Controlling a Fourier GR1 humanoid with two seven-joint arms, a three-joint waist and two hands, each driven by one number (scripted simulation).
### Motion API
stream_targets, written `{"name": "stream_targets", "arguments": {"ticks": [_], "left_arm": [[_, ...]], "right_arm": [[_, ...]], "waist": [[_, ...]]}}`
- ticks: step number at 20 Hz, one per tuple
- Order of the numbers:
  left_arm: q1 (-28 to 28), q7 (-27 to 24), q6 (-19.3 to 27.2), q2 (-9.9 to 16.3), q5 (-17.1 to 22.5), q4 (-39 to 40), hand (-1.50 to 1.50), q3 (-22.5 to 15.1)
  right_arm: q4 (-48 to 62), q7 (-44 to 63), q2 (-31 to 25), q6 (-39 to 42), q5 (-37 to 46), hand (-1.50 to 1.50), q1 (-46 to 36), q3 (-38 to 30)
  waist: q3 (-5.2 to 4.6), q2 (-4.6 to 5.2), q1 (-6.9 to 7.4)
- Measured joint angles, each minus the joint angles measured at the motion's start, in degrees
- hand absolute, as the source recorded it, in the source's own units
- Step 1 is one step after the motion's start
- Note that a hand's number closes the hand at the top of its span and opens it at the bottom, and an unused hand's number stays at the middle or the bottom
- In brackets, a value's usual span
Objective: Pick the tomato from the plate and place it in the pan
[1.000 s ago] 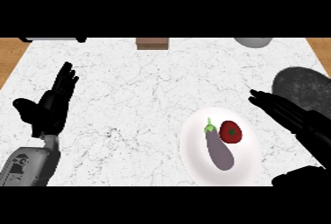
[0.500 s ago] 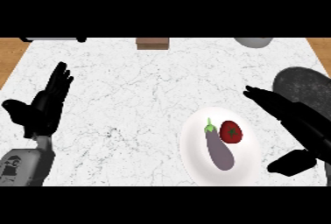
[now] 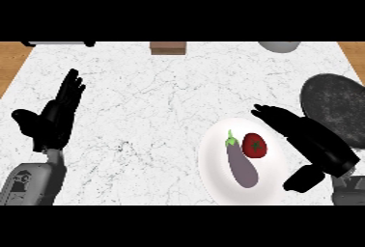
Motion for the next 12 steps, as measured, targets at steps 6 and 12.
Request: {"name": "stream_targets", "arguments": {"ticks": [6,12], "left_arm": [[-0.1,1.2,-0.6,-0.5,-0.9,-1.0,0.0,0.8],[0.7,1.2,-0.9,-1.4,-1.6,-2.2,0.0,1.0]], "right_arm": [[1.3,1.0,1.6,1.4,6.2,-1.5,-1.1,1.1],[4.6,4.1,4.1,2.0,13.5,-1.5,-3.3,4.0]], "waist": [[0.0,-0.03,0.03],[0.0,-0.02,0.15]]}}
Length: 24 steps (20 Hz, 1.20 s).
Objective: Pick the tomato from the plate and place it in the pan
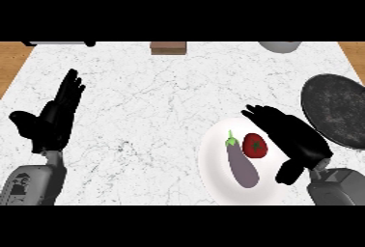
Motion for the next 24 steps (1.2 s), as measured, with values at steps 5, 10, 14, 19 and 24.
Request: {"name": "stream_targets", "arguments": {"ticks": [5,10,14,19,24], "left_arm": [[-1.4,-0.2,-0.5,-0.6,-0.5,1.8,0.0,1.2],[-1.0,0.8,-1.4,-0.6,-0.8,0.3,0.0,2.0],[-1.6,0.4,-1.1,-1.8,-1.7,1.4,0.0,1.9],[-0.4,0.2,-1.6,-2.0,-2.4,0.4,0.0,2.3],[-1.0,0.8,-1.4,-2.8,-3.1,0.3,0.0,2.3]], "right_arm": [[2.8,-1.0,1.8,1.2,3.4,-1.5,-0.9,-0.3],[4.5,-2.3,3.7,0.0,7.0,-1.5,0.2,0.1],[7.7,-2.8,4.8,0.7,9.7,-1.5,-2.1,-0.2],[12.5,-4.2,6.5,-0.4,12.6,-1.5,-2.5,-0.2],[17.9,-7.8,7.1,-1.4,14.2,1.5,-3.7,-1.3]], "waist": [[-0.01,0.01,-0.12],[0.0,0.0,-0.13],[0.0,0.02,-0.13],[0.01,0.02,-0.08],[-0.01,0.02,-0.09]]}}
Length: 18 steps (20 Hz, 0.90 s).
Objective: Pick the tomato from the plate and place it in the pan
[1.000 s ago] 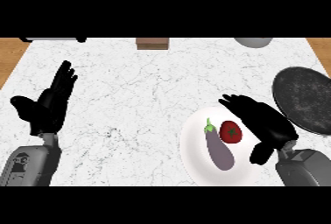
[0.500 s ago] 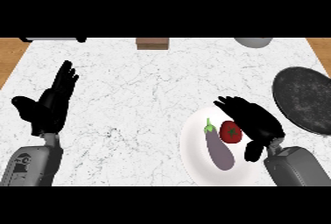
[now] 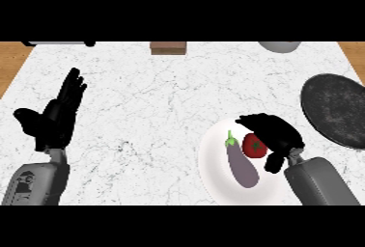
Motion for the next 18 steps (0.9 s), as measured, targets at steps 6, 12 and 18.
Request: {"name": "stream_targets", "arguments": {"ticks": [6,12,18], "left_arm": [[-1.0,0.5,-0.2,-0.2,-0.2,0.3,0.0,0.4],[0.3,-0.1,-1.1,-0.2,-0.3,0.0,0.0,1.1],[0.4,0.6,-1.0,-0.4,-0.5,-1.0,0.0,0.9]], "right_arm": [[2.7,-5.2,1.0,-2.7,2.7,1.5,-1.2,2.3],[2.9,-7.2,2.0,-3.9,4.9,1.5,-1.0,1.7],[4.6,9.9,10.6,-4.9,4.5,1.5,-2.1,-6.3]], "waist": [[-0.24,-0.22,-0.01],[-0.22,-0.21,-0.06],[-0.12,0.05,-0.21]]}}
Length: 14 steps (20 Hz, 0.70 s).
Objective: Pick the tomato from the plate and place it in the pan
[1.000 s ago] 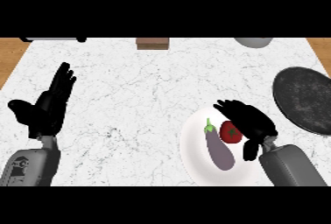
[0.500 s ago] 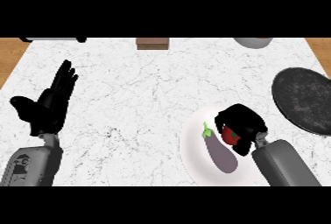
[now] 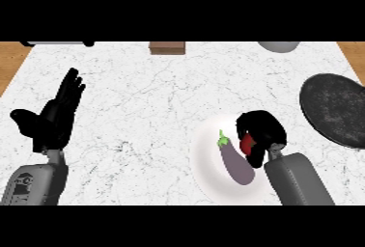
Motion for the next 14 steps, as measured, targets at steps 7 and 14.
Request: {"name": "stream_targets", "arguments": {"ticks": [7,14], "left_arm": [[-0.9,-0.4,-1.2,0.5,0.2,1.2,0.0,-0.2],[-1.4,-0.3,-0.7,-0.4,-0.1,1.4,0.0,-0.6]], "right_arm": [[0.5,29.4,5.3,-9.9,2.0,1.5,-8.7,-5.5],[1.7,48.4,6.3,-21.8,7.0,1.5,-19.8,-1.3]], "waist": [[0.04,0.18,1.62],[0.08,0.07,1.85]]}}
